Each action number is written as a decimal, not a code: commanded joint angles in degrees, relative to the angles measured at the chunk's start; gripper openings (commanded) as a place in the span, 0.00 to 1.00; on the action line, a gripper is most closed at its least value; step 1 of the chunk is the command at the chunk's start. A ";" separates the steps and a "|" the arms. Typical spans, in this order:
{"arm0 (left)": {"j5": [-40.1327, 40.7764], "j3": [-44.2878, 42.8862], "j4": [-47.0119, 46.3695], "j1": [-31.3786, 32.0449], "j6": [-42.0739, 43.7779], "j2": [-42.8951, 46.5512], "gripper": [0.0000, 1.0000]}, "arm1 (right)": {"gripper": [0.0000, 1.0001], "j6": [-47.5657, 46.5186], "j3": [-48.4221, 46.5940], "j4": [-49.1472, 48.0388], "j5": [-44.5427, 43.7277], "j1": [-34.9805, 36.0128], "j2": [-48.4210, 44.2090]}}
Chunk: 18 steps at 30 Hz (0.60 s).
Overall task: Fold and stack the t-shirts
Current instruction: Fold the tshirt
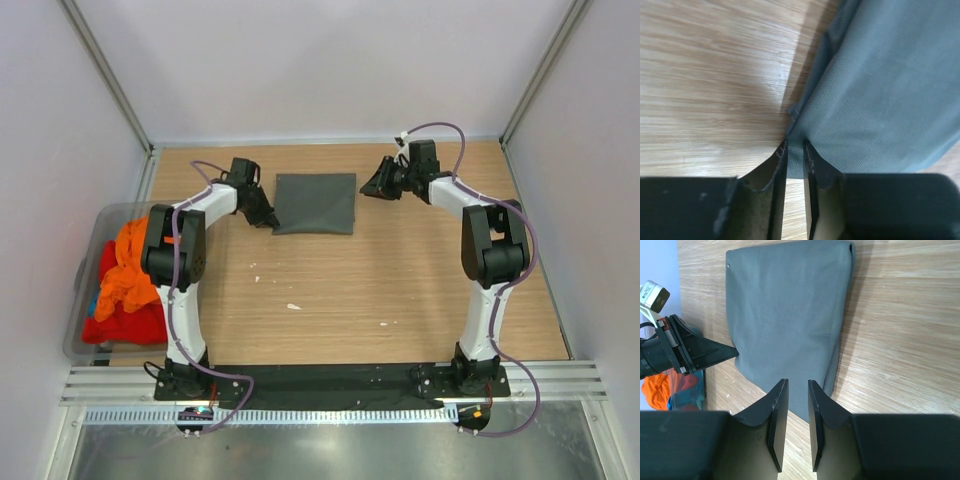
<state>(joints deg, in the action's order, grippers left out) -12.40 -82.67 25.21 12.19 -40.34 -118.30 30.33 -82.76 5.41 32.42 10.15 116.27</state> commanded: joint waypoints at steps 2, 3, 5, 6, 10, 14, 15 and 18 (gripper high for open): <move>3.71 1.02 3.00 0.56 -2.64 2.45 0.17 | 0.27 -0.97 -0.21 -1.90 -0.70 0.57 -4.38; 3.62 1.20 3.00 0.73 -2.82 2.63 0.17 | 0.27 -0.97 -0.21 -1.72 -1.04 0.66 -4.47; 3.44 0.59 4.75 0.82 -3.17 2.99 0.25 | 0.27 -1.41 -0.12 -1.28 -1.40 0.83 -4.56; 3.53 0.24 5.45 0.82 -3.26 3.08 0.29 | 0.27 -1.58 -0.12 -0.84 -1.49 1.01 -4.82; 6.07 -1.61 9.23 0.82 -3.08 5.18 0.36 | 0.27 -2.64 -0.29 2.31 -3.41 1.62 -5.70; 8.00 -5.11 14.68 0.82 -0.89 8.43 0.40 | 0.39 -5.71 -0.74 9.96 -7.09 2.76 -9.11; 8.27 -5.65 15.39 0.91 -0.36 9.13 0.41 | 0.40 -6.41 -0.13 11.36 -8.33 3.20 -10.52; 6.52 -7.06 16.10 0.82 2.10 12.21 0.44 | 0.46 -6.16 3.39 12.17 -12.20 4.43 -15.10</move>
<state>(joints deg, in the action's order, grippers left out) -6.42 -85.95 38.50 13.04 -41.56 -112.20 26.06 -80.71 14.81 25.08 13.23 108.60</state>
